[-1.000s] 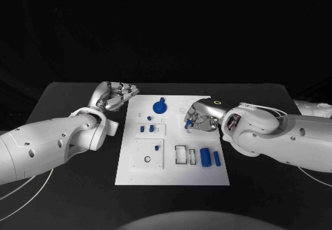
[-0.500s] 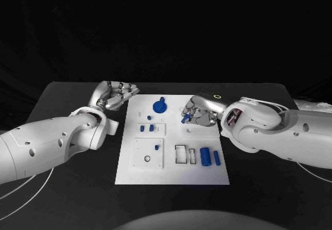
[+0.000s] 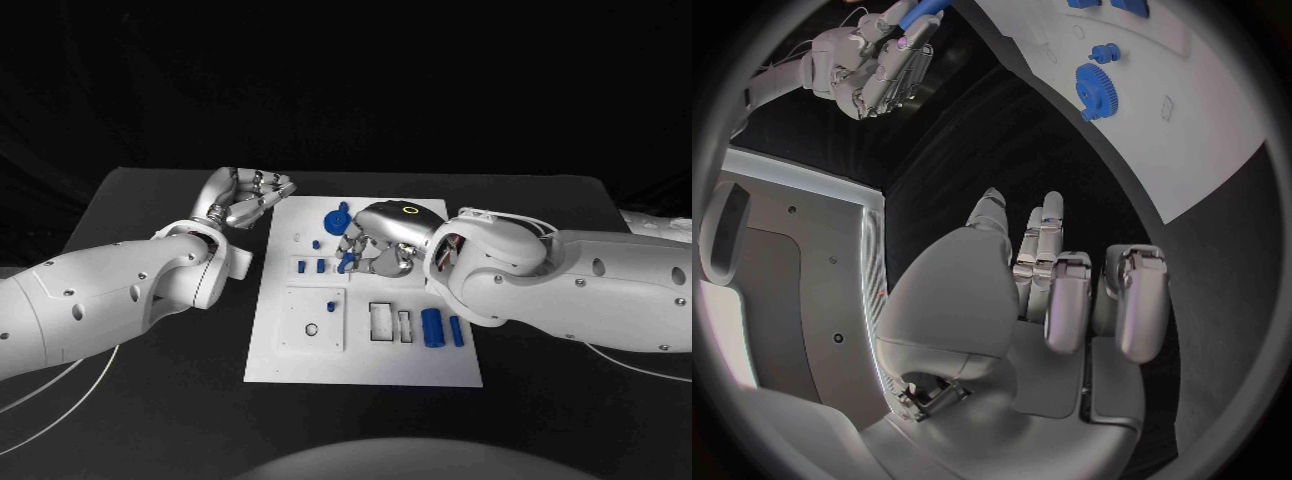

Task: Assemble the parts on the task board

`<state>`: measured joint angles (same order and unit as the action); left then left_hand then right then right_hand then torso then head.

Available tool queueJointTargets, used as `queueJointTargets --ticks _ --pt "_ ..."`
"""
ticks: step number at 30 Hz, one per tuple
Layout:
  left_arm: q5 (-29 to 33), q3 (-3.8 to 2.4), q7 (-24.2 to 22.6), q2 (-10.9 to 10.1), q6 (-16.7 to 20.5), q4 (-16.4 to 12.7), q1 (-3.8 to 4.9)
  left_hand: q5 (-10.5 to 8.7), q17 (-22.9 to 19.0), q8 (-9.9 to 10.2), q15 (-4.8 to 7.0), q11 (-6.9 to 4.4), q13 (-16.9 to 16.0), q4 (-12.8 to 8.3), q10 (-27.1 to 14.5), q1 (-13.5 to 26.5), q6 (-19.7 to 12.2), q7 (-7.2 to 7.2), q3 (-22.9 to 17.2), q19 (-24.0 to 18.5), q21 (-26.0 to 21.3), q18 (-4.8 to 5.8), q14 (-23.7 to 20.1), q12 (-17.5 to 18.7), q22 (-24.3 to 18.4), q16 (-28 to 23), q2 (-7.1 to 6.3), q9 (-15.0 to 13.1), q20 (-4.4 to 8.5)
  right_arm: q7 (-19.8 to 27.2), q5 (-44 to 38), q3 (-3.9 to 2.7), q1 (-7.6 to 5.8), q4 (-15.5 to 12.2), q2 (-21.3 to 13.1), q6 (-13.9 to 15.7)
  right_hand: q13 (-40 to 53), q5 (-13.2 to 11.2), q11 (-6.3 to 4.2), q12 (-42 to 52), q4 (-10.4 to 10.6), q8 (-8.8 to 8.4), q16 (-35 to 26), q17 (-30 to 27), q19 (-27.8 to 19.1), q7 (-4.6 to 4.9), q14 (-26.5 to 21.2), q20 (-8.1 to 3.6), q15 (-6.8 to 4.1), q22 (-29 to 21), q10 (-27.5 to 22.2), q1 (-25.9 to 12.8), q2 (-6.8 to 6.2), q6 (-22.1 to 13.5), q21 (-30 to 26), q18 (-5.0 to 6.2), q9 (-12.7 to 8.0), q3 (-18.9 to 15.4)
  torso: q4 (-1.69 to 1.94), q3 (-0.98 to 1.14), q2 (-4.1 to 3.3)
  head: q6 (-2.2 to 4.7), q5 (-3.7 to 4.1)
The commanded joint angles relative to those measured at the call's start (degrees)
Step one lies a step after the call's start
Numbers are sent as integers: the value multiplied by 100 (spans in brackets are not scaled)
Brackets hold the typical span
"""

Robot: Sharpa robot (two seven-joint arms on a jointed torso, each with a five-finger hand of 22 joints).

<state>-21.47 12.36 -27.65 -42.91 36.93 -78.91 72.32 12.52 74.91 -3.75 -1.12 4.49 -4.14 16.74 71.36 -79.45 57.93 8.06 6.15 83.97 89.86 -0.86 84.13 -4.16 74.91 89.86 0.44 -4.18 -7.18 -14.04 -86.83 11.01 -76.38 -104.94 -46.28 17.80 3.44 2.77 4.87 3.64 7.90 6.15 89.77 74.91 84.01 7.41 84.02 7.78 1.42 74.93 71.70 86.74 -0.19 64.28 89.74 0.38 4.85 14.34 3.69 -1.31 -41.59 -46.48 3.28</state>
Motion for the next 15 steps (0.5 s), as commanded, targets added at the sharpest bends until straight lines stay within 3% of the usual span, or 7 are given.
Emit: queueJointTargets --ticks 1,15 --pt "1 -3 -64 20 -86 1 -3 18 1509 -16 26 1 6 0 0 -6 35 -6 42 603 14 86 587 25 1509 14 69 -3 20 198 -87 -4 -3 7 163 -353 -4 28 -1 -24 3 -12 23 1509 599 53 598 -17 3 1507 -56 28 -47 15 26 -38 20 30 -1 -6 -5 10 -70" --pt "-10 -3 -68 46 -92 16 -7 23 1509 -15 27 1 7 -1 0 -13 35 -6 46 603 14 86 587 26 1509 14 73 -2 20 242 -340 -5 13 130 800 -769 -4 27 22 -25 15 -55 23 1509 599 75 598 1 23 1507 -121 23 -47 -23 26 -38 7 57 -6 2 -17 -36 -270"
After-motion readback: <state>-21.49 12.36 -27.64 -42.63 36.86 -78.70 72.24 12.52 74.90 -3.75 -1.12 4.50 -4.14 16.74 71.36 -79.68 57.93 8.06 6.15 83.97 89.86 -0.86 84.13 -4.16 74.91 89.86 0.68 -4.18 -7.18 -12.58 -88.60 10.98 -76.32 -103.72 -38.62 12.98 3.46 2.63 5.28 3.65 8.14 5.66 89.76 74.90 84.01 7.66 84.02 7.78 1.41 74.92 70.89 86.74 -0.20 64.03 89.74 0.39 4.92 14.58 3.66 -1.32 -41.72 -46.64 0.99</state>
